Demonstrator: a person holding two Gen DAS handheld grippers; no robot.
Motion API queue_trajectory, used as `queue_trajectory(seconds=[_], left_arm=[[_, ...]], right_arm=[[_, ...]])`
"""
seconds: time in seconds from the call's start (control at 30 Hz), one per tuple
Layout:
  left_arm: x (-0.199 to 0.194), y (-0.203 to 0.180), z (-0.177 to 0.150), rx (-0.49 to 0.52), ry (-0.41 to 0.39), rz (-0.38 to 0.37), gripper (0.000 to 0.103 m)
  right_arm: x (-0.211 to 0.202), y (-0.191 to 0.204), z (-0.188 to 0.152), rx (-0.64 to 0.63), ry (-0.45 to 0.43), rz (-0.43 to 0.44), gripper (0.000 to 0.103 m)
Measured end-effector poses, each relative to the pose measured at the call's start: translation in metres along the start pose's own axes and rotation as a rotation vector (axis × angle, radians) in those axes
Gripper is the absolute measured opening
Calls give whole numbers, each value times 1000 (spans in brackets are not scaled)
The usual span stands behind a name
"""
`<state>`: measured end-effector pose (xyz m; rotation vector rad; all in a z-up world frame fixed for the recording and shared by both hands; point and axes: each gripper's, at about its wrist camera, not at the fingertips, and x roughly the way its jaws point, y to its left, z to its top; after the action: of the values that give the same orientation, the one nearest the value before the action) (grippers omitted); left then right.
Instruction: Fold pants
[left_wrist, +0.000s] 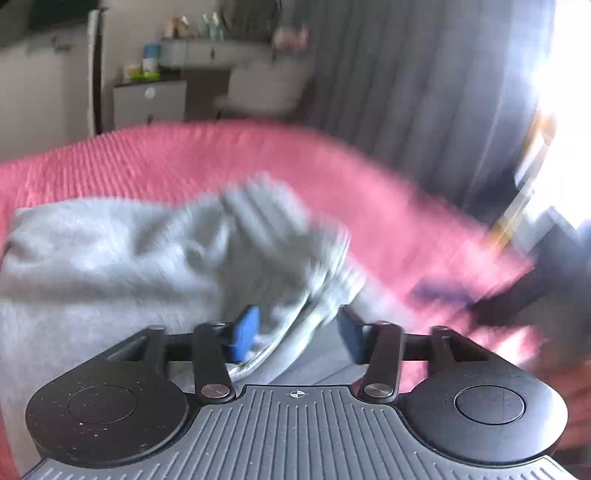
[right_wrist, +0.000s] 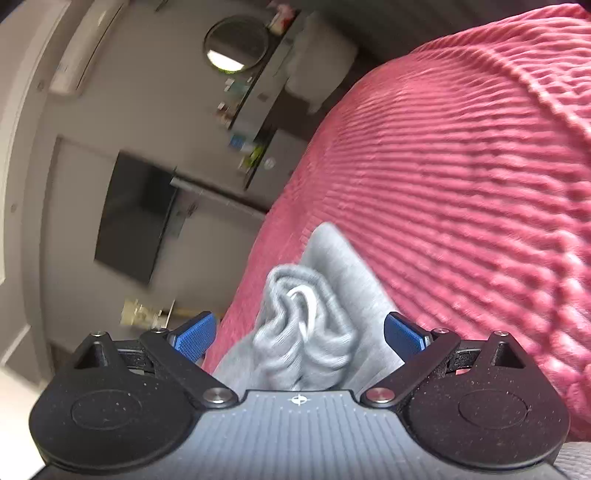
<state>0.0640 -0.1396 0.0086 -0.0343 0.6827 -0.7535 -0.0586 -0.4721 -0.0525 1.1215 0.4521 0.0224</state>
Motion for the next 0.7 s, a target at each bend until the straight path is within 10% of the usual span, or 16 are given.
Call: queue_trajectory(seconds=[0.03, 0.2, 0.37, 0.47, 0.7], left_arm=[[-25, 11, 3, -75, -71, -20, 93], [-98, 74, -14, -393, -246, 162, 95], [-111, 141, -55, -728, -180, 305, 95], [-109, 168, -72, -892, -151, 268, 95], [-110, 183, -81, -976, -128, 241, 96]], right_arm=[[0, 1, 0, -8, 1, -1, 98], [12, 9, -3, -27, 65, 4, 97], [42, 23, -9, -50, 133, -125, 97], [63, 28, -14, -85, 155, -220, 97], [93, 48, -28, -189, 141, -285, 82]])
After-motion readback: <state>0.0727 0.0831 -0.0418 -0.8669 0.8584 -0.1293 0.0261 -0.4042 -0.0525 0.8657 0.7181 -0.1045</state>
